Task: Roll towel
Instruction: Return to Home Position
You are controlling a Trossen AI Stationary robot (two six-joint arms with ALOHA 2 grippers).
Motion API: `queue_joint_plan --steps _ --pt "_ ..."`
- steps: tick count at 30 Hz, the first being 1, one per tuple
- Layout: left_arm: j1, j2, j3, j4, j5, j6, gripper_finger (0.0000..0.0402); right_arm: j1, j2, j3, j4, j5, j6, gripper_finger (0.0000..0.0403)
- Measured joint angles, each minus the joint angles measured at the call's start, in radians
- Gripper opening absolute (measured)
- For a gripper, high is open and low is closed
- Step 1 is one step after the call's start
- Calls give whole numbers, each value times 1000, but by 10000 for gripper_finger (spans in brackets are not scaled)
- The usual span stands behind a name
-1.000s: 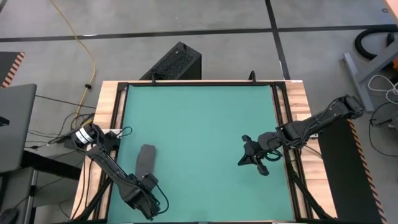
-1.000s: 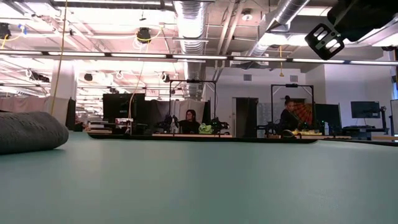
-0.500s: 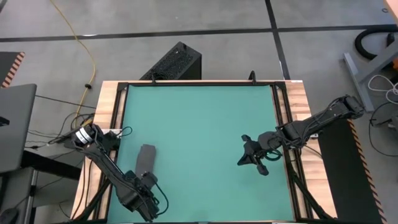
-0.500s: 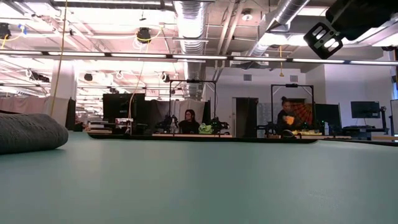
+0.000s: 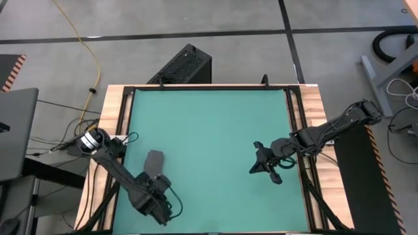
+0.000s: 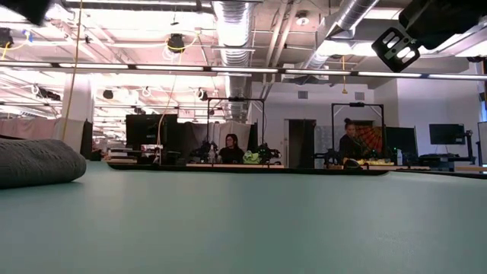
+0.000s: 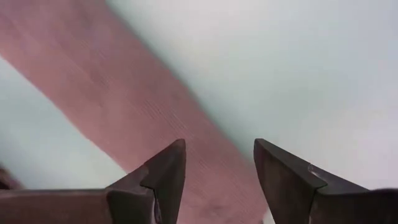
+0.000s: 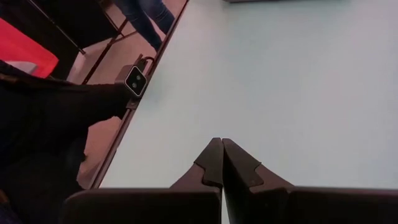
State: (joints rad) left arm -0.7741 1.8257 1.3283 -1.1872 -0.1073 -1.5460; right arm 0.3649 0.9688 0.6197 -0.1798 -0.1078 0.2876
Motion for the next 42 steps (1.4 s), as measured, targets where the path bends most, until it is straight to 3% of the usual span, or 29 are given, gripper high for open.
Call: queue_joint_plan --steps 4,7,10,14,17,21,25,31,35,42 --pt "85 0 51 -181 -34 116 180 -9 0 0 -3 0 -30 21" --pt "146 -21 56 -188 -255 221 180 -37 -8 0 -4 0 -68 21" --pt "219 -81 29 -31 -479 404 180 -95 -37 0 -2 0 -125 21" --pt "335 -187 -65 260 -572 761 180 -201 -77 0 15 1 -176 21" --pt "415 -306 -147 455 -589 989 180 -271 -104 0 31 1 -184 21" --pt "453 -538 -301 673 -615 1173 180 -319 -159 -1 -20 3 -191 21" --pt "433 -819 -547 894 -628 1229 180 -351 -252 -55 -9 28 -168 21" --pt "421 -1225 -924 1217 -534 1263 180 -390 -405 -274 283 32 -97 21" --pt "420 -1467 -1045 1236 -457 1280 180 -418 -456 -401 456 32 -29 21" --pt "420 -1826 -1146 1108 -363 1353 180 -434 -488 -459 478 62 38 21"
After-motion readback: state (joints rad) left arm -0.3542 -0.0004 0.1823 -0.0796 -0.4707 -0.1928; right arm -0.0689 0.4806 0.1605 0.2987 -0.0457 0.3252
